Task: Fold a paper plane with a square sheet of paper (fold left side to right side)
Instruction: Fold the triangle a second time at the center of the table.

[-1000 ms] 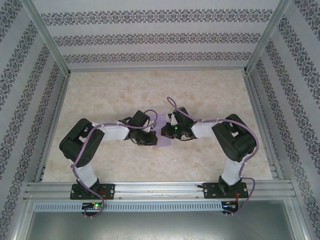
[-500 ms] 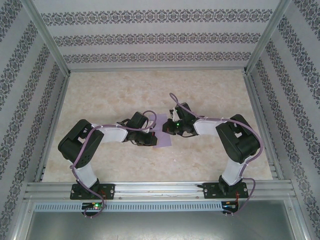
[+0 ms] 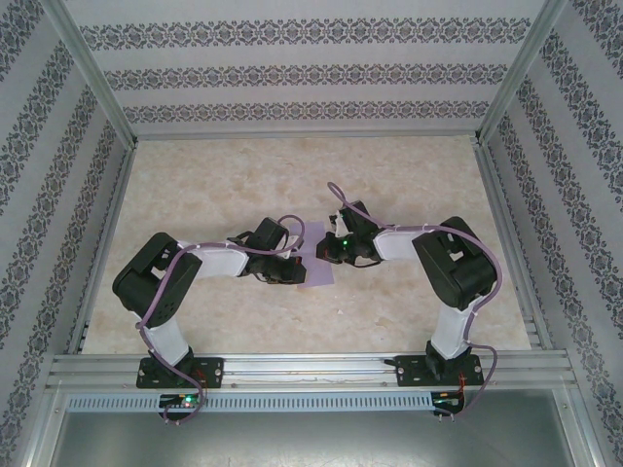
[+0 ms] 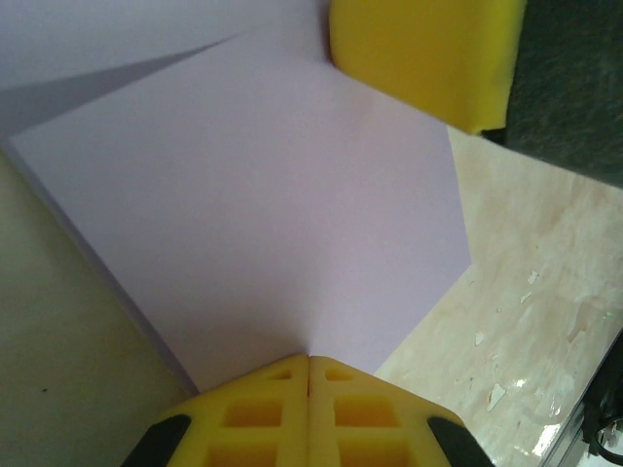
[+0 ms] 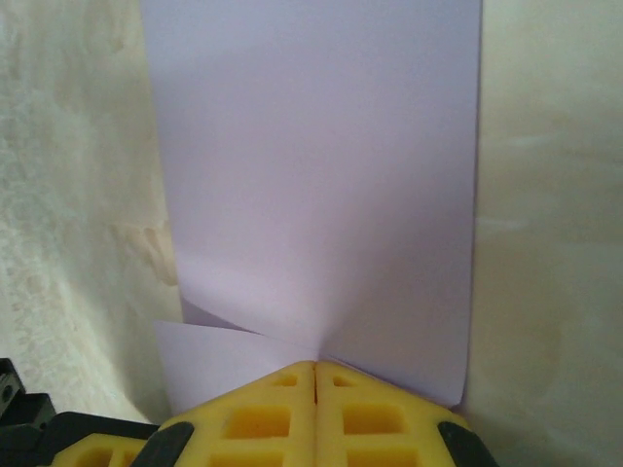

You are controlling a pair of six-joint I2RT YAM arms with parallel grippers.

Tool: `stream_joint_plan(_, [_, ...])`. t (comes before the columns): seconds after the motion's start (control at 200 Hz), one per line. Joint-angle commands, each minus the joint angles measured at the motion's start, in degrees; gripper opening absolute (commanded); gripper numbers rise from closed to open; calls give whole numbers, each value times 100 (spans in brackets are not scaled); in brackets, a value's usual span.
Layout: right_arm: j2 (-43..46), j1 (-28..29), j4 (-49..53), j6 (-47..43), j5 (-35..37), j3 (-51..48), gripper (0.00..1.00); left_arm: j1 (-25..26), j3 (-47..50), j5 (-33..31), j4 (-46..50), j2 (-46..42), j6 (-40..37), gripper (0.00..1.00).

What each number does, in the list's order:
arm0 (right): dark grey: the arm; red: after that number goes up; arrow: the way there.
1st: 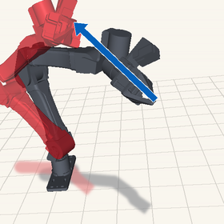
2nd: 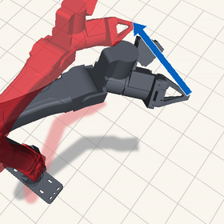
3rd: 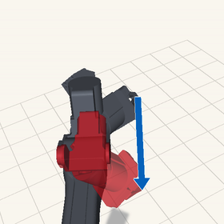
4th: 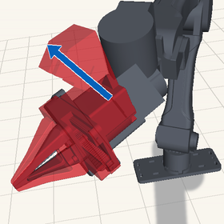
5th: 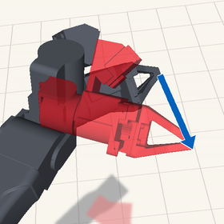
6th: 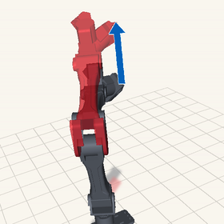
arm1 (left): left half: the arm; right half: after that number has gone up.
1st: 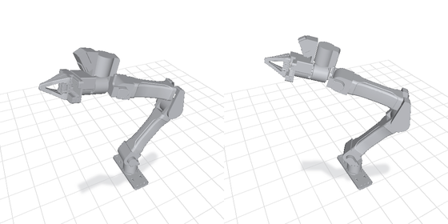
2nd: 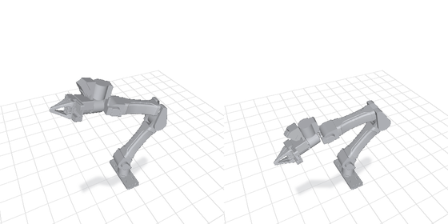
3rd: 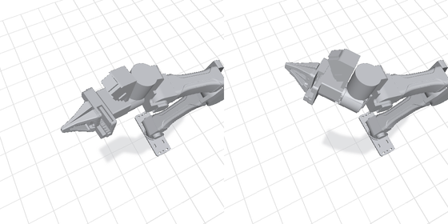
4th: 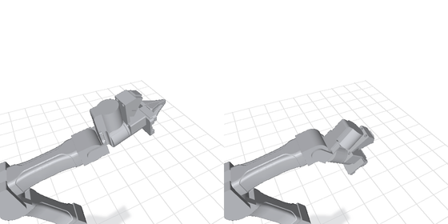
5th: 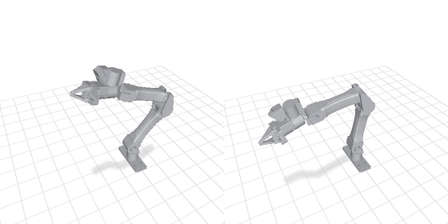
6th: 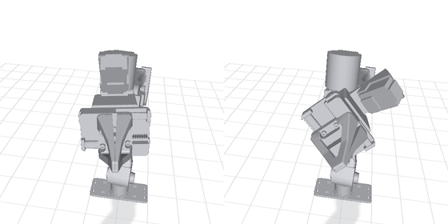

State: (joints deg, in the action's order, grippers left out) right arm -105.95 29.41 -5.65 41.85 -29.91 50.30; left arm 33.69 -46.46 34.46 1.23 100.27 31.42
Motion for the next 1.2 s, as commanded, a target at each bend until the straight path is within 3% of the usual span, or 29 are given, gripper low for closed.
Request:
stream_joint_plan(0.0, [-145,-71,53,25,127,-142,0,-12,-50,81,421,-179,13,0])
stream_joint_plan(0.475, [-224,-111,-33,175,3,-346,0,-3,-484,735,139,-203,303,0])
stream_joint_plan(1.199, [-286,-82,119,111,106,-339,0,15,-897,584,99,685,86,0])
